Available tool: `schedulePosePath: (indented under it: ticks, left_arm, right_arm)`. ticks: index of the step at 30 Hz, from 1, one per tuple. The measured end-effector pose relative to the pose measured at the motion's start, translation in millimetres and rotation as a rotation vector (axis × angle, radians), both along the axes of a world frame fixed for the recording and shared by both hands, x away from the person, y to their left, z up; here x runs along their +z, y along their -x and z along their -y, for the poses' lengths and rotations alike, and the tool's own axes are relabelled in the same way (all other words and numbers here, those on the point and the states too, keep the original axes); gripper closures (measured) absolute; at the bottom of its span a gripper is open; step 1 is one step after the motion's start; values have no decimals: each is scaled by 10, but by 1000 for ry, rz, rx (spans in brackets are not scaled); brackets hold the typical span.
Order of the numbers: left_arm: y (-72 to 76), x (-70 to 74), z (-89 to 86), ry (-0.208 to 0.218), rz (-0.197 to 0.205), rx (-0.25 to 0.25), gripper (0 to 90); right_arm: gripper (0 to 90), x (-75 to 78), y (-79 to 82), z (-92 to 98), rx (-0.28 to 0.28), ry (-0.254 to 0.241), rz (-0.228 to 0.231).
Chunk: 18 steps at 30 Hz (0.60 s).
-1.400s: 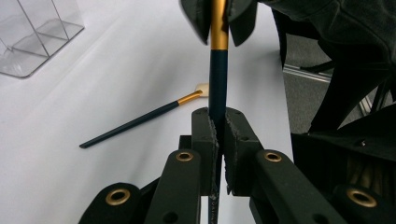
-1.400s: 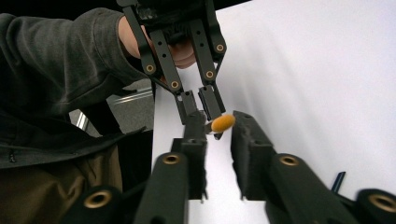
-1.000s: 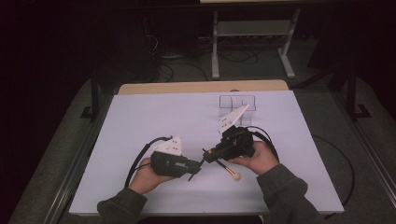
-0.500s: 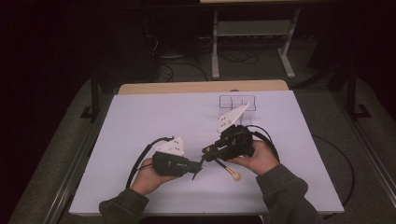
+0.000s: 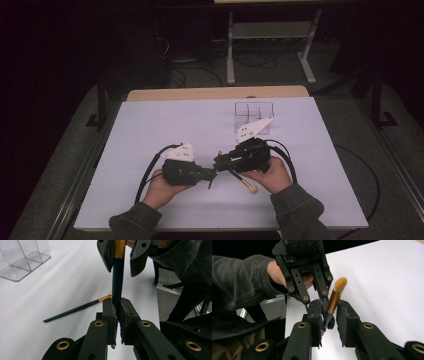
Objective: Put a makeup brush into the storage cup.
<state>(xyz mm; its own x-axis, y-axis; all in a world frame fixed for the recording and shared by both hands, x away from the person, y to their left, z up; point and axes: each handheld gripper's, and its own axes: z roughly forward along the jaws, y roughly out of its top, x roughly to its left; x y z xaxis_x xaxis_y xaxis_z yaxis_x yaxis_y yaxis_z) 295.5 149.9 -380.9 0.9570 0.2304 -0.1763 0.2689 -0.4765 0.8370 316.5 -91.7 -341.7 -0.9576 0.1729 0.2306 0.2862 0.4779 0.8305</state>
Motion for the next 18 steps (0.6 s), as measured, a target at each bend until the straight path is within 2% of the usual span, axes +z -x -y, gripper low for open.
schedulePosePath:
  ticks: [11,18]
  left_arm:
    - [-4,4,16,31,1,16,839]
    - [-15,2,21,38,0,20,838]
  right_arm:
    - [741,-19,-23,10,-21,-25,-3]
    - [817,-27,-43,13,-17,-44,-20]
